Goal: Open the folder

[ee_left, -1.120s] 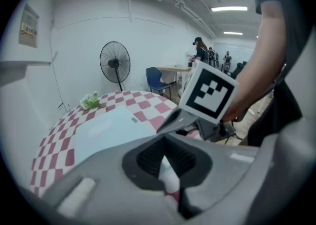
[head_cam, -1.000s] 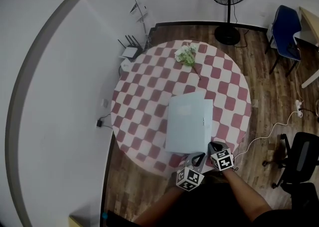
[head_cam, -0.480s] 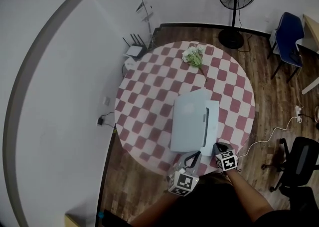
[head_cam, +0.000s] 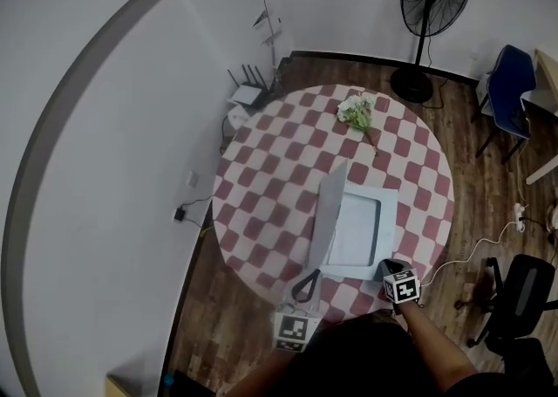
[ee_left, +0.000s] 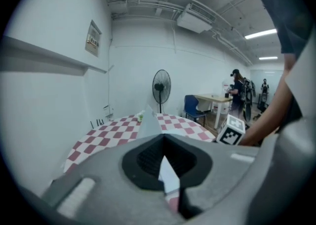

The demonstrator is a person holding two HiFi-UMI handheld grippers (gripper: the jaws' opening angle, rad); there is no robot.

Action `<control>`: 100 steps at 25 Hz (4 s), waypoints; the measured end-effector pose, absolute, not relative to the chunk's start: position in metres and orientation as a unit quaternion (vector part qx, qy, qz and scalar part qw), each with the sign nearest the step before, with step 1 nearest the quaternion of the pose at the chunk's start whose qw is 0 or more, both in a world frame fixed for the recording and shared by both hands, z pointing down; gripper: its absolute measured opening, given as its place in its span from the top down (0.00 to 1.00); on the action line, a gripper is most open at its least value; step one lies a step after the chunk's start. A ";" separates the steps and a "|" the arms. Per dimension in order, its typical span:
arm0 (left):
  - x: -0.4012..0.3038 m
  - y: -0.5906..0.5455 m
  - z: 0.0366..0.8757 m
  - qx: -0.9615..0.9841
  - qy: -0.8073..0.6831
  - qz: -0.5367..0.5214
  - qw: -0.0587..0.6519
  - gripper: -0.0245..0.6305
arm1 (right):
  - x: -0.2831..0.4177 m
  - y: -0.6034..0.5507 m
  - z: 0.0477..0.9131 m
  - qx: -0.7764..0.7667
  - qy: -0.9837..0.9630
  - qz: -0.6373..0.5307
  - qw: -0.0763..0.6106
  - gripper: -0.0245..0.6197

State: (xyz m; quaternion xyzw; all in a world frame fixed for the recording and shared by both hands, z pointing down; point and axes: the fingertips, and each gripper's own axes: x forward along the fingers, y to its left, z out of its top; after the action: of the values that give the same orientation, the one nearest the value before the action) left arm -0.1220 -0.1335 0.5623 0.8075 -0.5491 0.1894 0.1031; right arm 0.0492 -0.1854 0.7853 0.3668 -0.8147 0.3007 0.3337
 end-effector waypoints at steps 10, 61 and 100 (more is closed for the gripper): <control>-0.240 -0.138 0.566 0.754 -0.622 0.180 0.109 0.96 | -0.030 -0.186 0.751 0.352 -0.843 0.270 0.305 0.96; -0.416 -0.142 0.750 0.669 -0.659 0.152 0.308 0.96 | -0.329 -0.174 0.848 0.203 -0.837 0.281 0.423 0.96; -0.138 -0.193 0.528 0.791 -0.602 0.056 0.095 0.96 | 0.041 -0.211 0.524 0.442 -0.880 0.153 0.085 0.96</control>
State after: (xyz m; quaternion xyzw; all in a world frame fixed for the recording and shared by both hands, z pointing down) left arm -0.1384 -0.1935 0.5277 0.7908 -0.6020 0.0562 0.0953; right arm 0.0406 -0.2109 0.5239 0.4418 -0.8798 0.1530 0.0855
